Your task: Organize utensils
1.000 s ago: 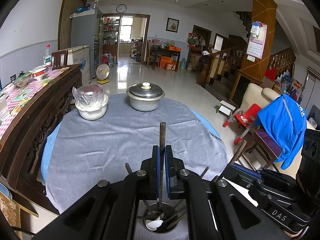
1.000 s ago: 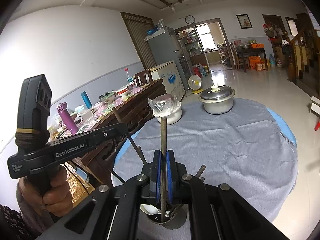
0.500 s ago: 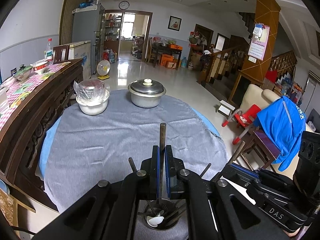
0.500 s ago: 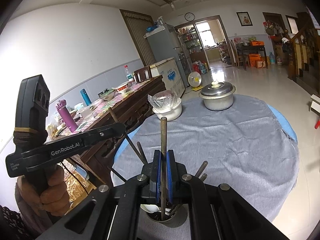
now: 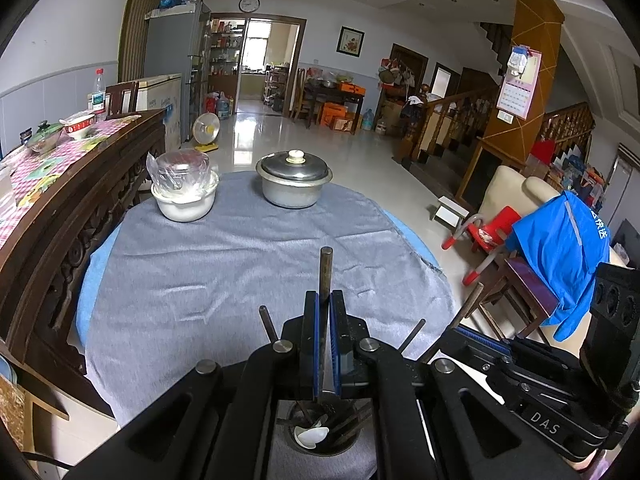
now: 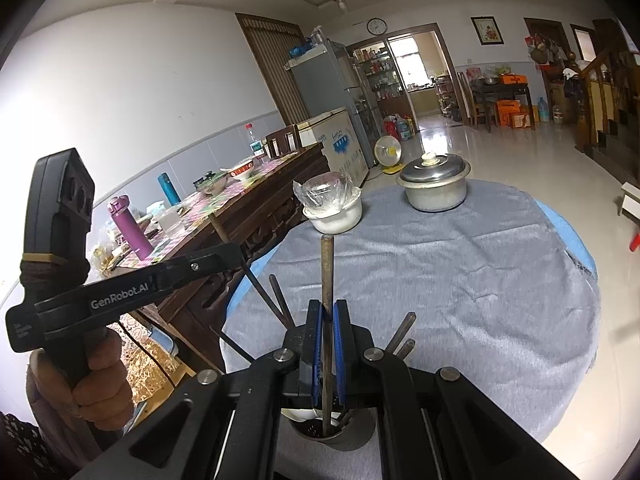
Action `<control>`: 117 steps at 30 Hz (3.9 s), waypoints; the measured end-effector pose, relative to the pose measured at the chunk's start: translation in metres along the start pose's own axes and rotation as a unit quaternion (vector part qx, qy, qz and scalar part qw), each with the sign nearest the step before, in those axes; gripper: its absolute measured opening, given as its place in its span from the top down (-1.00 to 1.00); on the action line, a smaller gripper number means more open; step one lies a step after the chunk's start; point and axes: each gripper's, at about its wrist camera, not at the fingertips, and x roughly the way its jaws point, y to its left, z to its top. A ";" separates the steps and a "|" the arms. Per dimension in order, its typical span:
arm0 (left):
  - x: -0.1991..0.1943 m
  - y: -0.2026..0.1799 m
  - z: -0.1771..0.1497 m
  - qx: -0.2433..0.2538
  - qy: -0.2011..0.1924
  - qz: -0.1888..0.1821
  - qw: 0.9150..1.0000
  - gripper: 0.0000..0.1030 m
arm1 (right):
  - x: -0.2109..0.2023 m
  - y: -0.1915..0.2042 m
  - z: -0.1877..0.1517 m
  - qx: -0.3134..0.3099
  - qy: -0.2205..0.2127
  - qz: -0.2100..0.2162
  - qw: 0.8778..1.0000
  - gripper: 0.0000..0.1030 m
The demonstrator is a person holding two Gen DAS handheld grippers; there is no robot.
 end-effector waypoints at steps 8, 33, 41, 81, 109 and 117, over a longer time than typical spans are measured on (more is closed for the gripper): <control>0.001 -0.002 -0.002 0.001 0.004 -0.002 1.000 0.90 | 0.004 0.002 -0.002 -0.002 0.008 0.000 1.000 0.87; 0.014 0.004 -0.009 -0.002 0.024 0.000 1.000 0.90 | 0.016 0.007 -0.009 -0.006 0.029 0.007 1.000 0.87; 0.017 0.006 -0.009 -0.004 0.031 0.001 1.000 0.90 | 0.020 0.010 -0.011 -0.009 0.037 0.005 0.999 0.87; 0.031 -0.005 -0.016 0.003 0.056 -0.019 0.998 0.90 | 0.023 0.011 -0.029 -0.007 0.045 -0.021 0.999 0.87; -0.043 -0.003 -0.046 0.030 -0.012 0.054 0.998 -0.52 | -0.024 -0.010 -0.037 0.075 -0.012 -0.025 0.997 0.55; -0.074 -0.011 -0.082 0.049 -0.037 0.145 0.988 -0.70 | -0.068 0.014 -0.066 0.061 -0.045 -0.052 0.996 -0.15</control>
